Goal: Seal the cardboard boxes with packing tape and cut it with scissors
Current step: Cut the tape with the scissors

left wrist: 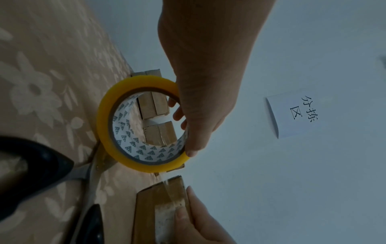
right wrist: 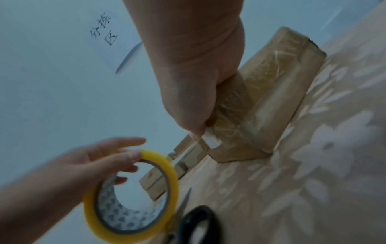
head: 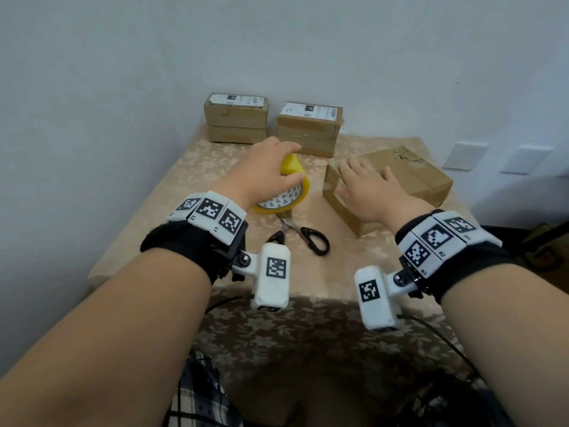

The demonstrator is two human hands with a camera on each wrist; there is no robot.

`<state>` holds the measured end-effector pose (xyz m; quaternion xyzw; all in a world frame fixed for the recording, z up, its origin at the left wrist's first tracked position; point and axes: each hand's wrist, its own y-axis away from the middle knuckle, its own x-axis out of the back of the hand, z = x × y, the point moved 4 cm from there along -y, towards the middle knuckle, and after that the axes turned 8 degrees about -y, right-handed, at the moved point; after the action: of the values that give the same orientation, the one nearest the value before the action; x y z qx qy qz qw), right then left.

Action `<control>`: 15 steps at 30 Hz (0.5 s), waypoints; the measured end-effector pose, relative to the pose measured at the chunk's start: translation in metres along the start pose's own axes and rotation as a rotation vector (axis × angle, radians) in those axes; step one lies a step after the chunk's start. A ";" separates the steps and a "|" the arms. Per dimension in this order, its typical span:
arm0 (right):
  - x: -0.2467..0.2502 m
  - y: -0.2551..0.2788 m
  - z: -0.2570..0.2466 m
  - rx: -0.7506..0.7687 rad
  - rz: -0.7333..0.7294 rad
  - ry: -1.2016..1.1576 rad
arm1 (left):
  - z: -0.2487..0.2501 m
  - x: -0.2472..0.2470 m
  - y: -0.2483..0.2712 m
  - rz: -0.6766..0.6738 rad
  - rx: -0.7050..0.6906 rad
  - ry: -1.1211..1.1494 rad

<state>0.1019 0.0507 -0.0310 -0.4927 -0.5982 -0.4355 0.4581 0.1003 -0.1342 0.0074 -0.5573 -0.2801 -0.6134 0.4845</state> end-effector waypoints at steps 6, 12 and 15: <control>0.019 0.022 -0.032 0.178 0.374 -0.049 | -0.006 0.005 0.009 -0.011 0.033 0.030; -0.006 0.041 -0.071 0.151 0.020 -0.183 | -0.001 0.013 0.016 0.040 -0.003 0.025; -0.021 0.040 -0.079 0.117 0.015 -0.130 | 0.001 0.014 0.015 0.067 -0.005 0.023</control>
<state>0.1528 -0.0251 -0.0332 -0.4967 -0.6475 -0.3636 0.4493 0.1154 -0.1428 0.0179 -0.5605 -0.2541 -0.6039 0.5065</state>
